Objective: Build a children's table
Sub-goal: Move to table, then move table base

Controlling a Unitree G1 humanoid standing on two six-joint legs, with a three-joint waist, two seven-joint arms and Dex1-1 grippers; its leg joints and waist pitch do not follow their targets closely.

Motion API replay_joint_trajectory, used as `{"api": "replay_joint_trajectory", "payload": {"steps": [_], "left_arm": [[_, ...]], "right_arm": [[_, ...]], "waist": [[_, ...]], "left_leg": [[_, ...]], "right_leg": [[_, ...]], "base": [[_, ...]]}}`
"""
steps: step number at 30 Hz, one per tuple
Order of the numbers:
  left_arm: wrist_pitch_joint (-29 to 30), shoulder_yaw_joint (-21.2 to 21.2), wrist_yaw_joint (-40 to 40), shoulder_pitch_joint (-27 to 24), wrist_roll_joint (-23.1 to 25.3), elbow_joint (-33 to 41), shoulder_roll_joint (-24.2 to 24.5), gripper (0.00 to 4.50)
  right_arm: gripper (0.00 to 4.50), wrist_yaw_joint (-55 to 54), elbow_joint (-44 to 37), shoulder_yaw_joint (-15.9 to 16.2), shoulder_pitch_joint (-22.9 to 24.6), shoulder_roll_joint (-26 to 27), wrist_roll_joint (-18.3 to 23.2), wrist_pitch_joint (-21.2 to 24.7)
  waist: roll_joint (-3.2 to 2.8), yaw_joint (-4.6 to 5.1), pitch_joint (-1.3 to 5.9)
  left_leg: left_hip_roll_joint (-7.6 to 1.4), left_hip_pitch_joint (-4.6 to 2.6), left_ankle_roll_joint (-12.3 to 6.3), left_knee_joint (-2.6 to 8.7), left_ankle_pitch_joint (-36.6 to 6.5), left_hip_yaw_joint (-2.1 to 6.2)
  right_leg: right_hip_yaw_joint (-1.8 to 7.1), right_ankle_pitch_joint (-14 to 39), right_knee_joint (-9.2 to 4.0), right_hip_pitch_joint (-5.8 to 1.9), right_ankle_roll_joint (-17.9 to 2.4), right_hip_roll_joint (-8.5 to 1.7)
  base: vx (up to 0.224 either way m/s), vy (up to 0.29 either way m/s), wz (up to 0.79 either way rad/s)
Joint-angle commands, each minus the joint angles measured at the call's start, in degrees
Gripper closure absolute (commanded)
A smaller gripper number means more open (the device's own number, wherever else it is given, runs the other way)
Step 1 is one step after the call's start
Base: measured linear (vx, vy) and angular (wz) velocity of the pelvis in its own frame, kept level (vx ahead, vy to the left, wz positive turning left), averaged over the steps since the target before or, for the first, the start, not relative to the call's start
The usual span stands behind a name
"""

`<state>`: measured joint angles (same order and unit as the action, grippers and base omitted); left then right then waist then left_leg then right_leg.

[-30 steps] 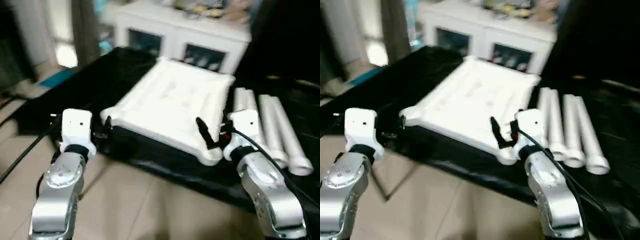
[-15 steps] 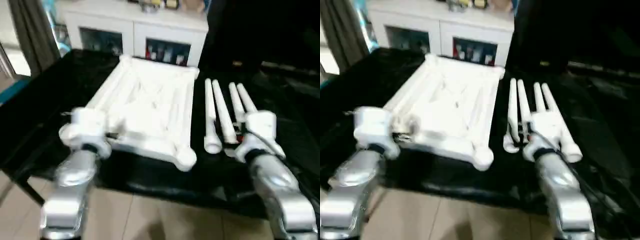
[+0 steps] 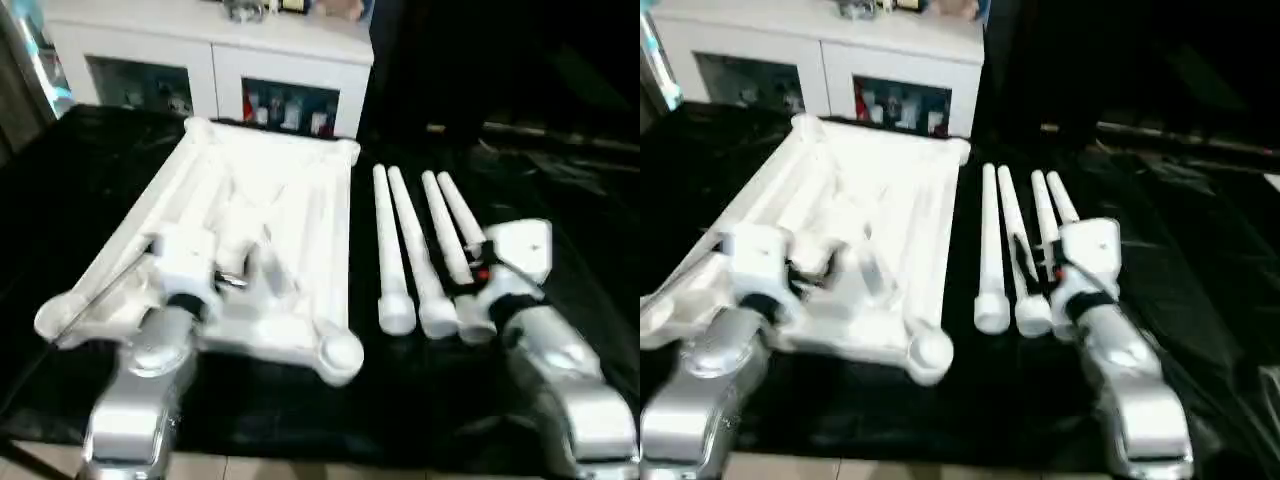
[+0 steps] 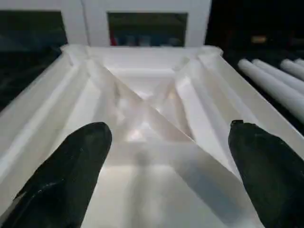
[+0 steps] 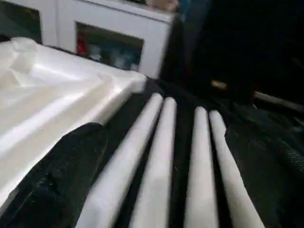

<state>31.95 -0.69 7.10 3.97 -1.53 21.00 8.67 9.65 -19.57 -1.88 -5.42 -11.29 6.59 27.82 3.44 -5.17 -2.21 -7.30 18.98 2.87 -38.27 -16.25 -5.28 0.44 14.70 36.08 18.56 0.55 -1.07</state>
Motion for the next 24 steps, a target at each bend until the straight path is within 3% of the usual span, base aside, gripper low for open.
{"api": "replay_joint_trajectory", "payload": {"steps": [1, 2, 3, 4, 5, 6, 7, 8, 9, 10, 11, 12, 13, 14, 15, 16, 17, 18, 20, 21, 22, 24], "left_arm": [[-0.6, -0.1, 0.2, -0.5, 0.3, -0.4, 0.2, 0.0], [-0.4, 0.0, 0.2, -0.4, 0.3, -0.2, 0.2, 0.0], [-0.2, 0.2, 0.4, -0.1, 0.3, 0.3, 0.2, 0.0], [-0.1, 0.4, 0.5, 0.0, 0.2, 0.7, 0.2, 0.0], [-0.3, -0.1, 1.2, 0.3, -1.2, 2.0, -0.2, 0.0], [-0.2, -0.6, 2.3, 0.5, -3.1, 3.8, -0.8, 0.0], [0.3, -1.0, 4.0, 0.9, -4.8, 4.6, -0.4, 0.0], [0.4, -1.2, 5.9, 1.1, -6.6, 5.2, 0.3, 0.0], [0.5, -1.2, 9.2, 1.7, -9.2, 5.9, 1.8, 0.0], [0.6, -1.0, 10.1, 2.2, -9.8, 6.2, 2.3, 0.0], [1.0, -0.8, 11.8, 3.1, -10.8, 6.5, 3.2, 0.0], [0.9, -0.6, 14.8, 4.2, -12.1, 6.3, 4.9, 0.0], [0.7, -0.6, 15.2, 4.4, -12.3, 6.0, 5.1, 0.0], [-0.9, -0.5, 18.7, 5.3, -13.2, 3.8, 6.5, 0.0], [-1.6, -0.5, 20.0, 5.4, -13.6, 3.0, 7.1, 0.0], [-3.4, 0.4, 23.2, 5.6, -12.7, 0.9, 9.5, 0.0], [-5.3, 2.2, 29.7, 6.6, -12.2, -1.7, 13.7, 0.0], [-6.3, 2.6, 32.5, 6.9, -12.4, -2.3, 15.3, 0.0], [-7.1, 2.0, 36.8, 7.8, -14.5, -3.5, 17.4, 0.0], [-7.4, 2.5, 39.2, 8.6, -14.6, -4.3, 19.4, 0.0], [-7.9, 3.4, 41.0, 9.4, -14.3, -5.0, 21.4, 0.0], [-9.1, 5.6, 45.3, 10.7, -13.1, -6.4, 25.2, 0.0]], "right_arm": [[0.03, 0.5, -0.2, 0.9, 0.7, 0.0, 0.7, 0.6], [0.03, 0.5, -0.2, 0.9, 0.8, -0.1, 0.7, 0.6], [0.03, 0.6, -0.3, 0.7, 0.9, -0.4, 0.7, 0.4], [0.03, 0.9, -0.3, 0.5, 1.0, -0.6, 0.7, 0.3], [0.03, 1.3, -0.2, 0.4, 0.7, -0.9, 1.0, 0.5], [0.03, 2.5, -0.1, 0.0, 0.2, -1.6, 2.0, 0.6], [0.03, 3.9, -0.1, -0.2, -0.5, -1.8, 3.2, 0.4], [0.03, 5.7, -0.2, -0.5, -1.1, -2.0, 4.9, 0.7], [0.03, 8.9, -0.6, -1.3, -2.2, -2.7, 7.9, 2.1], [0.03, 10.0, -0.8, -1.8, -2.6, -3.1, 9.1, 3.0], [0.03, 11.5, -0.9, -2.3, -3.4, -4.1, 10.2, 3.9], [0.03, 13.6, -0.6, -2.4, -4.5, -5.6, 11.1, 4.3], [0.03, 14.0, -0.4, -2.3, -4.6, -5.9, 11.0, 4.1], [0.03, 17.0, 1.2, -1.4, -5.0, -7.8, 10.7, 2.3], [0.03, 18.2, 1.7, -1.0, -4.9, -8.5, 10.6, 1.6], [0.03, 20.2, 2.6, 0.6, -4.7, -10.6, 9.1, 0.1], [0.03, 24.7, 3.6, 1.5, -5.5, -13.9, 9.6, -0.1], [0.03, 26.0, 3.7, 1.2, -6.1, -14.7, 10.5, 0.6], [0.03, 28.9, 4.0, 0.4, -7.8, -15.6, 12.9, 1.9], [0.03, 30.7, 4.2, 0.5, -8.7, -16.2, 13.7, 2.0], [0.03, 32.7, 4.5, 0.7, -9.5, -17.1, 14.6, 2.3], [0.03, 37.0, 5.0, 2.1, -10.5, -19.1, 15.8, 2.7]], "waist": [[-2.56, 2.12, 2.29], [-1.42, 2.86, 2.64], [-1.35, 3.54, 2.5], [-0.27, 3.51, 2.38], [0.34, 3.72, 2.51], [1.18, 1.53, 2.55], [2.39, 0.57, 3.47], [2.06, 0.02, 3.85], [0.26, 0.73, 3.74], [-0.42, 1.15, 3.67], [-0.5, 1.45, 3.77], [-1.17, 1.26, 3.86], [-1.16, 1.38, 3.25], [-3.17, 0.92, 1.91], [-2.34, 0.77, 1.74], [-2.02, 0.38, 1.84], [-1.53, 0.02, 1.08], [-1.09, 0.1, 1.17], [-1.83, 0.15, 1.05], [-1.52, 0.11, 1.16], [-1.69, 0.08, 1.09], [-0.81, -0.02, 1.58]], "left_leg": [[-8.59, -6.19, 6.34, 9.59, -4.6, 2.84], [-10.85, -8.95, 4.55, 9.81, -6.4, 3.13], [-9.27, -6.42, -8.54, 10.85, -3.7, 6.22], [-6.97, -7.61, -15.9, 8.29, -1.3, 3.42], [-5.09, -5.65, -17.34, 7.23, 1.3, 1.92], [-0.11, 1.1, -16.21, 3.44, 5.5, -1.52], [-1.01, 3.81, -12.59, 0.84, 8.1, -0.51], [-1.68, 4.57, -10.14, 1.3, 11.2, 0.16], [-2.68, 3.07, -6.47, 4.57, 25.8, 0.39], [-2.88, 2.1, -6.14, 4.24, 28.8, 0.49], [-3.09, 1.42, -5.81, 3.79, 32.0, 0.65], [-3.51, -0.34, -4.38, 3.23, 34.8, 0.74], [-3.46, 0.03, -2.9, 3.81, 32.0, 0.56], [-3.32, 0.56, -1.7, 4.17, 28.9, 0.61], [-3.75, 0.44, -0.37, 4.93, 19.2, 0.18], [-4.2, 0.45, 0.2, 5.73, 10.6, -0.01], [-3.94, 0.34, -0.62, 6.48, 4.5, -0.36], [-4.11, 0.1, -1.2, 6.8, 2.3, -0.66], [-4.74, 0.38, -1.87, 7.27, 1.3, -0.89], [-5.03, 0.39, -1.89, 7.3, 0.7, -0.98], [-5.0, 0.31, -2.03, 7.4, 0.0, -1.0], [-5.08, 0.19, -2.69, 7.46, 0.5, -1.55]], "right_leg": [[-0.27, 12.6, 0.33, 3.64, -5.4, -0.69], [-1.15, 9.8, 2.2, 5.48, -4.2, -2.25], [-2.4, 3.3, 2.81, 4.15, -2.1, -3.79], [-2.16, -1.2, 0.22, 5.49, -4.3, -5.26], [-1.51, -4.6, -1.24, 3.43, -6.0, -6.03], [2.66, -6.6, -4.36, -3.25, -11.4, -8.86], [5.46, -13.8, -4.28, -6.36, -16.4, -11.97], [5.0, -23.1, -2.65, -7.14, -17.9, -11.84], [0.46, -45.3, 1.4, -3.88, -16.6, -5.62], [-0.16, -45.1, 1.49, -2.64, -15.6, -4.7], [-0.44, -43.6, 1.45, -2.01, -14.8, -4.23], [-0.52, -38.0, 0.8, -0.5, -13.8, -4.09], [-0.2, -32.5, 0.09, -0.62, -13.3, -4.41], [-0.29, -29.5, 0.03, -0.05, -13.3, -4.68], [0.0, -21.8, -1.34, -0.52, -13.1, -5.24], [0.06, -14.9, -2.03, -1.19, -13.6, -5.95], [0.32, -8.6, -2.64, -1.11, -13.0, -5.91], [0.46, -5.8, -2.99, -1.15, -12.8, -6.19], [0.52, -2.8, -3.1, -0.94, -13.4, -7.02], [0.39, -1.5, -3.07, -0.84, -13.8, -7.16], [0.33, -0.5, -3.13, -0.66, -13.8, -7.09], [0.21, 0.9, -3.26, -0.65, -13.5, -7.06]], "base": [[0.141, 0.048, -0.56], [0.141, 0.048, -0.56], [0.137, -0.002, -0.36], [0.103, -0.026, -0.01], [0.103, -0.026, -0.01], [0.081, -0.023, 0.13], [0.062, -0.017, 0.07], [0.062, -0.017, 0.07], [0.052, -0.011, 0.0], [0.0, 0.0, 0.0], [0.0, 0.0, 0.0], [0.0, 0.0, 0.0], [0.0, 0.0, 0.0], [0.0, 0.0, 0.0], [0.0, 0.0, 0.0], [-0.077, -0.002, 0.05], [-0.077, -0.002, 0.05], [-0.078, -0.018, 0.06], [-0.067, -0.032, 0.03], [-0.058, -0.031, 0.0], [-0.055, -0.033, 0.0], [-0.028, -0.016, 0.0]]}}
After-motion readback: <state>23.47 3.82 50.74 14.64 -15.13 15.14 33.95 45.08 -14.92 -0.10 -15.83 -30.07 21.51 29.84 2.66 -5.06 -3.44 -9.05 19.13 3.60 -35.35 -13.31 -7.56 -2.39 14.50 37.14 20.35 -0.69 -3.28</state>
